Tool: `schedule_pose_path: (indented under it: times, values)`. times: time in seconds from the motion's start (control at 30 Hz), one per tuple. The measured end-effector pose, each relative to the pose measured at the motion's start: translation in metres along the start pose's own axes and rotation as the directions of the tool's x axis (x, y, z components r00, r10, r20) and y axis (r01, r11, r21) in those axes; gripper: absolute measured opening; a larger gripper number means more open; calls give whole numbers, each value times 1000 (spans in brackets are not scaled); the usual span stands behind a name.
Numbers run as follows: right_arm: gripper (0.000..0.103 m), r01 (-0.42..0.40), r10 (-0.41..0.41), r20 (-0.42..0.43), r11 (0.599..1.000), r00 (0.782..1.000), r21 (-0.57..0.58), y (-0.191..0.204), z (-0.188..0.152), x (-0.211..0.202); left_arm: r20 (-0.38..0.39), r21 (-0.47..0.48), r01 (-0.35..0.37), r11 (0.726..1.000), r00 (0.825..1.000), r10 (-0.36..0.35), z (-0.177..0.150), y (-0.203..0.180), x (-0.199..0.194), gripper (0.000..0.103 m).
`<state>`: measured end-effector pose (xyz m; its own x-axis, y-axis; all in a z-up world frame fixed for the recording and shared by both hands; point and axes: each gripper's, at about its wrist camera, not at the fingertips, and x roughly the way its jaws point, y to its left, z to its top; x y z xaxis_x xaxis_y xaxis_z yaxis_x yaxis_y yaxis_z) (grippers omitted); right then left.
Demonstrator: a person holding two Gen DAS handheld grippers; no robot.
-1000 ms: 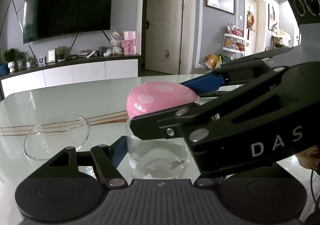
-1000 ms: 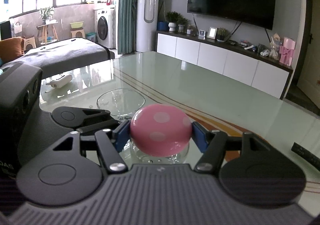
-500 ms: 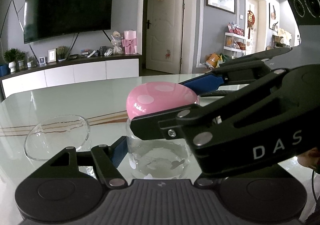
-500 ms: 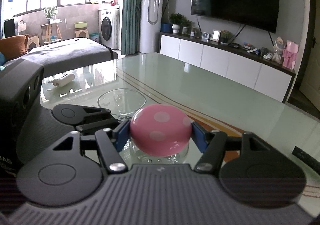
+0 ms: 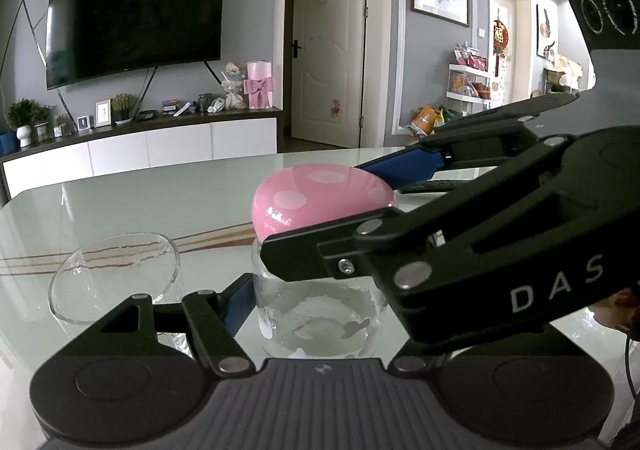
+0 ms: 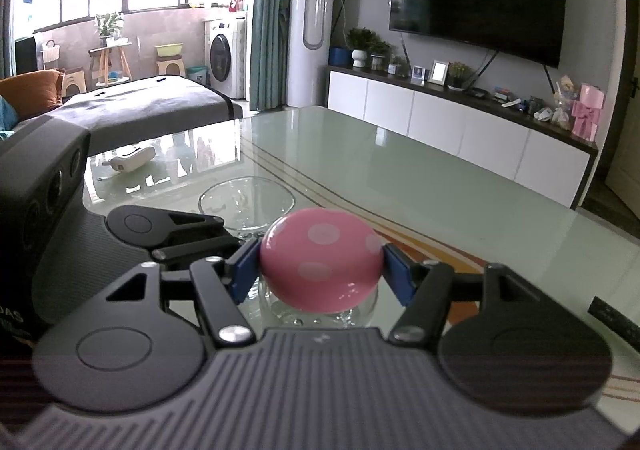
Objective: Unscrew bottle cap and pour
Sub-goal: 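Hold the jar body with the left gripper while the right gripper grips the cap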
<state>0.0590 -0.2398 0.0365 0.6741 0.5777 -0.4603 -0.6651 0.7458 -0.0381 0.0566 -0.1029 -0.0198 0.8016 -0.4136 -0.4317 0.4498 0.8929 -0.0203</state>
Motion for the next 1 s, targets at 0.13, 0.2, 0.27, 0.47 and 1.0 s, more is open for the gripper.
schedule_pose_path:
  times: [0.13, 0.2, 0.27, 0.47, 1.0]
  values:
    - [65, -9, 9, 5, 1000, 1000, -2, -1, -1, 0, 0, 0, 0, 1000, 1000, 0, 0, 1, 0, 73]
    - [65, -13, 13, 9, 1000, 1000, -3, -2, -1, 0, 0, 1, 3, 1000, 1000, -3, 0, 7, 0, 73]
    - [65, -19, 19, 10, 1000, 1000, -5, -3, -1, 1, -1, 4, 5, 1000, 1000, -5, -1, 9, 0, 73]
    - [65, -39, 39, 12, 999, 999, -9, -8, -1, 3, -1, 5, 3, 1000, 1000, -3, -4, 2, 1, 73]
    - [65, -94, 95, 19, 995, 995, -19, -13, -5, -3, -2, 13, 9, 1000, 1000, -9, -6, 9, 1, 73]
